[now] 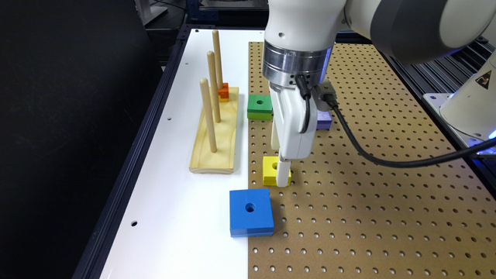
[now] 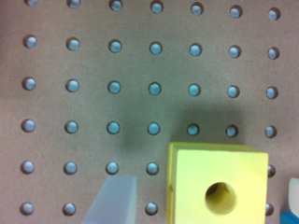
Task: Pick up yellow block.
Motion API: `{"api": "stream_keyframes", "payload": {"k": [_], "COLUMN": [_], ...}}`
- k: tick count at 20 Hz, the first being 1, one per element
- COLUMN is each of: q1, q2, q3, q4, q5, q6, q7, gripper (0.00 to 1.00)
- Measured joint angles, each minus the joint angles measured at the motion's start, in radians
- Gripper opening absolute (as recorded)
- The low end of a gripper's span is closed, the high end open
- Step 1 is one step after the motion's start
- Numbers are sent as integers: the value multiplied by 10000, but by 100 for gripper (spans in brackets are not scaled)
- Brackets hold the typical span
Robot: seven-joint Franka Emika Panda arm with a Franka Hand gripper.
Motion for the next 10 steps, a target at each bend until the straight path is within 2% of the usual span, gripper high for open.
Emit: {"api": "stream_keyframes", "payload": {"k": [6,10], "q1": [10,11], "q2": [624,649], "q3": [-31,-32], "q4": [34,99], "q5": [-40,-40], "q6": [498,486], "q7": [1,1], "gripper": [100,100]}}
